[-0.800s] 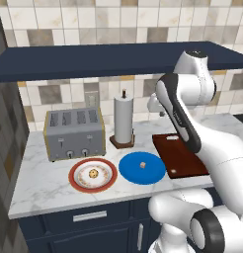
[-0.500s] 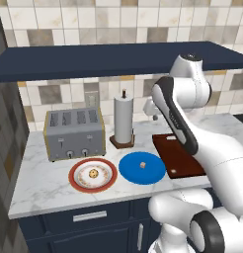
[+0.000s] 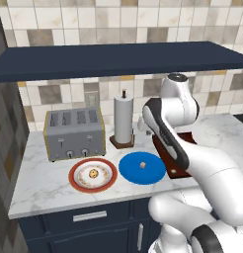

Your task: Move the dessert items from the plates to the tray.

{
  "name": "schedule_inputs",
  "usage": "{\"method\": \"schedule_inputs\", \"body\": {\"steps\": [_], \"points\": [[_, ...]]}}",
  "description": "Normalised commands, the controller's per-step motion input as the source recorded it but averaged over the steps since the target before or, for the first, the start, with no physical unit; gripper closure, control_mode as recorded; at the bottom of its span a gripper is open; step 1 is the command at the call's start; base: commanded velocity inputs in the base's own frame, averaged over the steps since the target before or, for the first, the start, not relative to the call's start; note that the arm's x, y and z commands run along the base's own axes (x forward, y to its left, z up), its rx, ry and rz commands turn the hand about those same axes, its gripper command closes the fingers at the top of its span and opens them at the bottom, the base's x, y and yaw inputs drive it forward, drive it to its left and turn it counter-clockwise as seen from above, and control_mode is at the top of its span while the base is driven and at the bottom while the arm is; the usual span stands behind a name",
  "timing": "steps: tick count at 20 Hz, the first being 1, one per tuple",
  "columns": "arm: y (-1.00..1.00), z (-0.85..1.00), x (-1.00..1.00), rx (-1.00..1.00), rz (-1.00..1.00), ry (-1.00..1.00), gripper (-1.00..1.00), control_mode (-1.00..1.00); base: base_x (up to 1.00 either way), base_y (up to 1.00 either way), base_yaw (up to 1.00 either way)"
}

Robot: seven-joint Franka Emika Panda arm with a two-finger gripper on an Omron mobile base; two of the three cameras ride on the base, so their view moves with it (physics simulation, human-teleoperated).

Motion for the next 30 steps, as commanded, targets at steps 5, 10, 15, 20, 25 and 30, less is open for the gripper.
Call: {"method": "schedule_inputs", "body": {"steps": [5, 10, 15, 20, 25, 30], "points": [[0.05, -0.80, 0.00, 0.00, 0.00, 0.00, -1.00, -1.00, 0.00, 0.00, 0.00], [0.00, -0.68, 0.00, 0.00, 0.00, 0.00, -1.00, -1.00, 0.00, 0.00, 0.00], [0.00, -0.37, 0.03, 0.06, -0.03, 0.01, -1.00, -1.00, 0.00, 0.00, 0.00], [0.11, -0.28, 0.11, 0.11, -0.11, 0.01, -1.00, -1.00, 0.00, 0.00, 0.00], [0.12, -0.22, 0.25, 0.07, -0.20, 0.00, -1.00, -1.00, 0.00, 0.00, 0.00], [0.07, -0.16, 0.30, 0.06, -0.26, 0.00, -1.00, -1.00, 0.00, 0.00, 0.00]]}}
